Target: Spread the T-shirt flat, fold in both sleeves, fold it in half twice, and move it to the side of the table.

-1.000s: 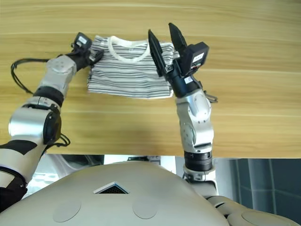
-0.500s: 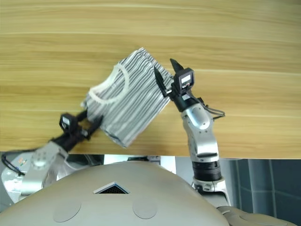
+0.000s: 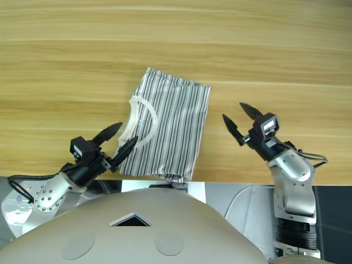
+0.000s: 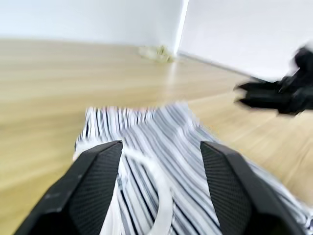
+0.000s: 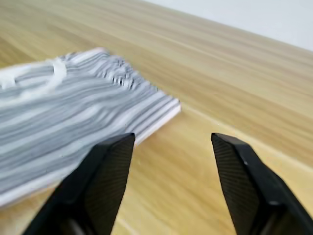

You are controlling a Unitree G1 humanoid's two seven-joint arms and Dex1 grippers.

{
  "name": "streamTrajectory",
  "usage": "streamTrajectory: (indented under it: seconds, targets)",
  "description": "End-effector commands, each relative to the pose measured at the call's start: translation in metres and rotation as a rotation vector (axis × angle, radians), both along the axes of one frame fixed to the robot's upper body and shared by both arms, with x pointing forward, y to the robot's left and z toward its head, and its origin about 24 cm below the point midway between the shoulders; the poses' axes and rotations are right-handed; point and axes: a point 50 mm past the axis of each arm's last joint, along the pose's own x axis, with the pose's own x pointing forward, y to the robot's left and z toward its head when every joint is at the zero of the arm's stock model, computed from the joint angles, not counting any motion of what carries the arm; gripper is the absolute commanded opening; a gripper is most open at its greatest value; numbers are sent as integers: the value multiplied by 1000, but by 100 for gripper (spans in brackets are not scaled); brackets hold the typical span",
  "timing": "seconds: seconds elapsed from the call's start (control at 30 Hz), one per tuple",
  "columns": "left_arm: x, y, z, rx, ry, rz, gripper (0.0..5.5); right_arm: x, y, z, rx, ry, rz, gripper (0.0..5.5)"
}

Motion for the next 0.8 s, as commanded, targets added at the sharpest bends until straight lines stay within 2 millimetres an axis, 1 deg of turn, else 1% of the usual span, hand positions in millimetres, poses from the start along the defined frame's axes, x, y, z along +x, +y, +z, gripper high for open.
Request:
streamTrajectory:
  seconds: [0.03, 0.07, 0.1, 0.17, 0.33, 0.43, 0.5, 0.6, 0.67, 0.73, 0.77, 0.8]
  targets:
    - [0, -4, 20, -57, -170, -71, 296, -1, 36, -30, -9, 106, 146, 289]
    - [6, -5, 18, -59, -183, -56, 296, 2, 48, -40, -9, 135, 168, 289]
    - [11, -6, 16, -62, -186, -41, 296, 7, 55, -48, -16, 157, 177, 289]
    - [21, -8, 12, -69, -182, -19, 296, 19, 63, -59, -28, 174, 158, 289]
    - [33, -12, -1, -74, -139, 20, 296, 43, 85, -65, -34, 155, 180, 289]
    - [39, -11, -10, -65, -103, 59, 296, 67, 95, -68, -45, 120, 159, 289]
    - [41, -9, -15, -52, -84, 72, 296, 77, 98, -67, -44, 98, 143, 289]
    - [45, -3, -31, 22, -51, 96, 296, 81, 98, -65, -38, 76, 147, 289]
    - [55, 6, -54, 125, 49, 172, 296, 77, 94, -60, -21, 46, 164, 289]
    - [70, 16, -79, 308, 130, 235, 296, 71, 89, -43, 93, -13, 210, 289]
    - [80, 21, -87, 369, 168, 268, 296, 68, 86, -33, 166, -44, 228, 289]
    - [88, 24, -92, 408, 187, 272, 296, 66, 83, -24, 230, -68, 242, 289]
